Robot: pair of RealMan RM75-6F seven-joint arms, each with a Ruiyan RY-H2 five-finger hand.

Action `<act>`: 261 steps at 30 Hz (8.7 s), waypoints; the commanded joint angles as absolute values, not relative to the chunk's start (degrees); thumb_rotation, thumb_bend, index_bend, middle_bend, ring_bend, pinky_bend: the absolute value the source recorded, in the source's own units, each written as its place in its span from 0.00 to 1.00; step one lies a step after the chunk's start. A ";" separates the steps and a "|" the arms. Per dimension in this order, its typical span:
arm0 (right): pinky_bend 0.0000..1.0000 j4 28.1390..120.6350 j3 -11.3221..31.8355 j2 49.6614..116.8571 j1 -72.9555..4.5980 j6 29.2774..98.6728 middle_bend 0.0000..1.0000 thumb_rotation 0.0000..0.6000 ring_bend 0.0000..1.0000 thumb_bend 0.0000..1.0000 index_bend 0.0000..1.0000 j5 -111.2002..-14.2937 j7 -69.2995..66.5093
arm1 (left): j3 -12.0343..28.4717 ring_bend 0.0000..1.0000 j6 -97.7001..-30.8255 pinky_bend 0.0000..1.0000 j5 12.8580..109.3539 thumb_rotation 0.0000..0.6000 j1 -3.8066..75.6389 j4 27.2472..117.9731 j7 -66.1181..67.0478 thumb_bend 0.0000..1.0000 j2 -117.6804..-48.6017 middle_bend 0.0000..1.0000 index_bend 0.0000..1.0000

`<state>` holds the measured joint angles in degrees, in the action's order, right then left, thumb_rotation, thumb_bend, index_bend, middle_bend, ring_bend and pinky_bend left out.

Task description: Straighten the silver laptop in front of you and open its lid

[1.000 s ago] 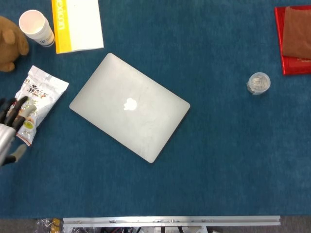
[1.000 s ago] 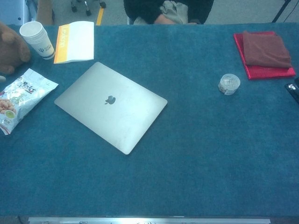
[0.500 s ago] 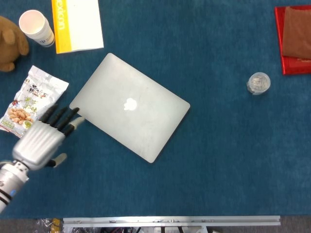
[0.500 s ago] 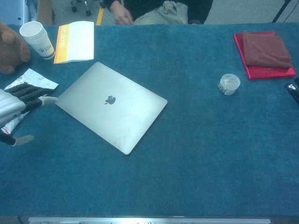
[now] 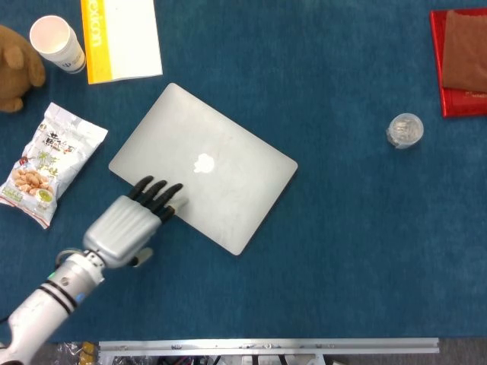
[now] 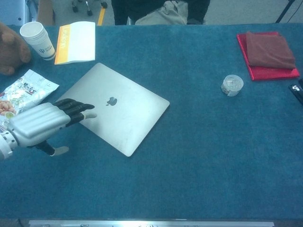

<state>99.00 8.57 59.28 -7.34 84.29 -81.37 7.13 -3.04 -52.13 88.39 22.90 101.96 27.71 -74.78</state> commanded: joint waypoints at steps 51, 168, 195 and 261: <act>0.15 99.15 8.64 55.36 -4.99 86.72 0.09 1.00 0.05 0.28 0.09 -80.43 3.25 | -2.02 0.00 -52.99 0.00 80.91 1.00 29.85 89.52 21.82 0.25 -91.49 0.00 0.00; 0.15 102.71 8.52 52.42 -2.15 90.38 0.08 1.00 0.05 0.29 0.09 -81.82 2.20 | 7.23 0.00 -44.01 0.00 47.28 0.00 54.62 72.07 36.68 0.40 -94.40 0.16 0.07; 0.15 102.00 8.83 52.60 -2.02 90.16 0.08 1.00 0.05 0.29 0.09 -80.78 2.03 | 5.12 0.00 -42.40 0.00 43.51 0.00 57.04 64.67 38.95 0.40 -97.82 0.22 0.07; 0.15 103.82 8.39 52.80 -1.36 92.08 0.08 1.00 0.05 0.29 0.09 -84.12 0.35 | -1.16 0.00 -53.32 0.00 41.67 0.00 49.73 82.56 44.17 0.40 -88.26 0.27 0.05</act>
